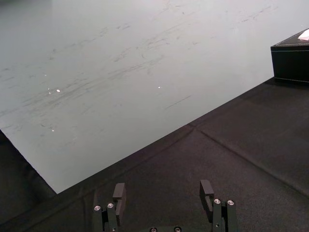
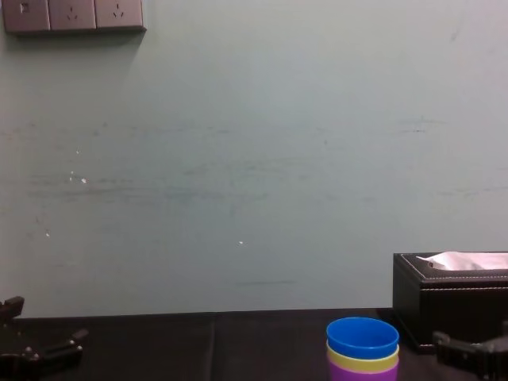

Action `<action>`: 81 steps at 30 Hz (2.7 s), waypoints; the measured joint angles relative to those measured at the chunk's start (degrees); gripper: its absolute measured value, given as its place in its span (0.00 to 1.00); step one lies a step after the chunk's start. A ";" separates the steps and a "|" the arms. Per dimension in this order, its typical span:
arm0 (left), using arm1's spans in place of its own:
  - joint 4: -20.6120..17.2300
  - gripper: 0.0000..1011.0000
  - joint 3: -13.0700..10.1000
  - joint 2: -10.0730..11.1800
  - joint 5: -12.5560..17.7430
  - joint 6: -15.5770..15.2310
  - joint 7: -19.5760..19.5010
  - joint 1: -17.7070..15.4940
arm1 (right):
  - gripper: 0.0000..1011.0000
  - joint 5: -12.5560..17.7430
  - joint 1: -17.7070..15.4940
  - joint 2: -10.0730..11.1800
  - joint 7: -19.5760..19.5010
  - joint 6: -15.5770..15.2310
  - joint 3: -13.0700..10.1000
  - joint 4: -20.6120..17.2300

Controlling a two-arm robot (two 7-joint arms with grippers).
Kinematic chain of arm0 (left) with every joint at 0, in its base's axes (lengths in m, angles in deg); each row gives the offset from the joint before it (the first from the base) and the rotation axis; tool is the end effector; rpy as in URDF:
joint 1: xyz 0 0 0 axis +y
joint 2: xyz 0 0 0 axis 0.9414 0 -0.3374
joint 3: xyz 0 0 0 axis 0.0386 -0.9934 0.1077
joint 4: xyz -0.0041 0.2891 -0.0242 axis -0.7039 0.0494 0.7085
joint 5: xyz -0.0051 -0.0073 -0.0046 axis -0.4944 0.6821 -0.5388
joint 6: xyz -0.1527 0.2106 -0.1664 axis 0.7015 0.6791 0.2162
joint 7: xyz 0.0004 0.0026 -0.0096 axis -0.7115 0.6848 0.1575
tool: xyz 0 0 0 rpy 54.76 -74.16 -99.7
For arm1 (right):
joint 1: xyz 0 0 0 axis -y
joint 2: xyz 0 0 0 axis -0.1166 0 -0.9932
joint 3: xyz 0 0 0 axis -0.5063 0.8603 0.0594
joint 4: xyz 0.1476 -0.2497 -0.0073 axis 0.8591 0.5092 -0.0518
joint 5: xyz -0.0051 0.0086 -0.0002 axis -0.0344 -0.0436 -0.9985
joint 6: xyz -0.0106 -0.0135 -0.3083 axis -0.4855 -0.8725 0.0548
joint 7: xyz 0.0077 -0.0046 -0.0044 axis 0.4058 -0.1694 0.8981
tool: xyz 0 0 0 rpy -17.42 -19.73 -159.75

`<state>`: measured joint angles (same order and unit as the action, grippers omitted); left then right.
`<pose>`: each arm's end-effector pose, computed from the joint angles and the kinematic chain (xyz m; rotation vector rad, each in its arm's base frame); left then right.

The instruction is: Stack the three plastic cups sequentially using one hand.

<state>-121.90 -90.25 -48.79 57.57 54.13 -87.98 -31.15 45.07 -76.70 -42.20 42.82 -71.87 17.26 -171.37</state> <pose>0.3581 0.0827 -0.3023 0.3044 -0.2850 1.2478 0.3529 -0.0171 -0.2950 -0.1713 0.0561 -1.3542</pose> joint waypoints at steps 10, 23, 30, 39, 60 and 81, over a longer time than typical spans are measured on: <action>0.00 0.99 0.00 0.00 0.00 0.00 0.00 0.00 | 0.99 -0.85 0.40 -0.92 0.84 -1.26 -0.50 1.68; 0.00 0.99 0.00 0.00 0.00 0.00 0.00 0.00 | 0.99 -0.76 0.37 -0.81 0.80 -1.10 -0.39 1.49; 0.00 0.99 0.00 0.00 0.00 0.00 0.00 0.00 | 0.99 -0.73 0.36 -0.78 0.78 -1.03 -0.35 1.44; 0.00 0.99 0.00 0.00 0.00 0.00 0.00 0.00 | 0.99 -0.68 0.36 -0.74 0.75 -0.98 -0.33 1.39; 0.00 0.99 0.00 0.00 0.00 0.00 0.00 0.00 | 0.99 -0.66 0.36 -0.72 0.67 -0.93 -0.32 1.34; 0.00 0.99 0.00 0.00 0.00 0.00 0.00 0.00 | 0.99 -0.66 0.36 -0.72 0.67 -0.94 -0.32 1.35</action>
<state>-121.90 -90.25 -48.79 57.57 54.13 -87.98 -31.15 44.41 -76.35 -42.92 43.49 -72.80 16.94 -170.02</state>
